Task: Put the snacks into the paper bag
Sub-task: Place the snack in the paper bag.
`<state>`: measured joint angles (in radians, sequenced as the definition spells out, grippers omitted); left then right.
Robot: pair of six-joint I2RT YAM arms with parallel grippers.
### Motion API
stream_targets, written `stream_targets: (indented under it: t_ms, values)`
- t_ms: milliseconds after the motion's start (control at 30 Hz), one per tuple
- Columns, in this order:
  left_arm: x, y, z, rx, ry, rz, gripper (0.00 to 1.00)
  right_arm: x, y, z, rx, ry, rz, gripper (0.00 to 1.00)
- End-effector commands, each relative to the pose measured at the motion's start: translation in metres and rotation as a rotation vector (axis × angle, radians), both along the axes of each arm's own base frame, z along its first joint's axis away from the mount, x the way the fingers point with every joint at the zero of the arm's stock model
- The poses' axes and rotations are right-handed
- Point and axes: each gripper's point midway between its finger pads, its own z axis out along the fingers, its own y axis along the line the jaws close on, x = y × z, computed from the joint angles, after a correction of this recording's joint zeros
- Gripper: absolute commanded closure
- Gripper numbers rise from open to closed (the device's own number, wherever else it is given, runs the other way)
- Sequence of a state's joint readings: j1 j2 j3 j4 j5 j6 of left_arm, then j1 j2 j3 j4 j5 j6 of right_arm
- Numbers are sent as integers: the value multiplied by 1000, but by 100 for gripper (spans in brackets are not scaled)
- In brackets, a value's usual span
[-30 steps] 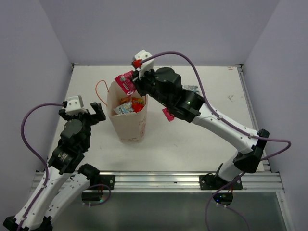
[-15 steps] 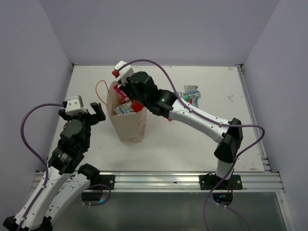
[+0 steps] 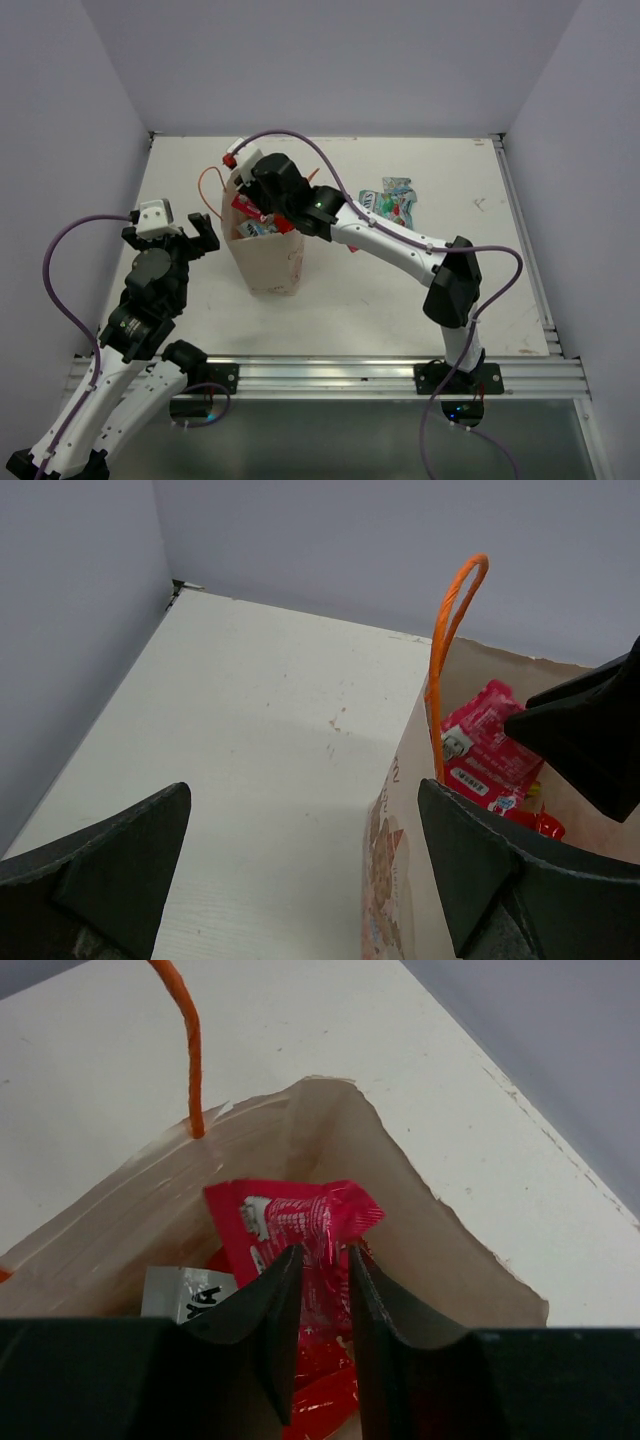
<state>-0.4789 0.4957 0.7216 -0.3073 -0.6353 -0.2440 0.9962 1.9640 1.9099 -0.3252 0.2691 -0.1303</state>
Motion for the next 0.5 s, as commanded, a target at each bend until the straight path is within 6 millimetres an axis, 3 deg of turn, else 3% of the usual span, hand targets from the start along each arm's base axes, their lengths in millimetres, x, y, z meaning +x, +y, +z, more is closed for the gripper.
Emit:
stream_targets:
  t_ms: [0, 167, 467]
  values:
    - [2, -1, 7, -27, -41, 0, 0, 9, 4, 22, 75, -1, 2, 69]
    - [2, -1, 8, -28, -43, -1, 0, 10, 2, 25, 94, 16, 2, 45]
    - [2, -2, 8, -26, -42, -3, 0, -13, -3, 70, 195, 11, 72, 18]
